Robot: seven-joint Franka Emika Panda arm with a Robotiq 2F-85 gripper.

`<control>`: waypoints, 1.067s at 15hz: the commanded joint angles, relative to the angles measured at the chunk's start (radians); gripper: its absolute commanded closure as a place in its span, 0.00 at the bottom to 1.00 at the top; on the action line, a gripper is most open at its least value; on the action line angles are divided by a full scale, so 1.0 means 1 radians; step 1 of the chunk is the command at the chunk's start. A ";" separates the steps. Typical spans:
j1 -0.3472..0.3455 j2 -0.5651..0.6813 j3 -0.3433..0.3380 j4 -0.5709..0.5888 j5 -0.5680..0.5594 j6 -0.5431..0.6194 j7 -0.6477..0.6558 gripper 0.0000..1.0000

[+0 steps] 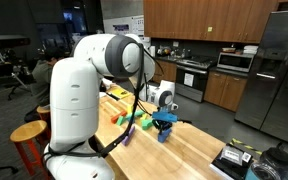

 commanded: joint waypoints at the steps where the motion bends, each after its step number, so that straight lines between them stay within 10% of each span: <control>1: -0.014 0.002 -0.002 -0.028 0.017 0.017 -0.021 1.00; 16: -0.024 -0.009 -0.011 -0.069 0.017 0.008 -0.026 1.00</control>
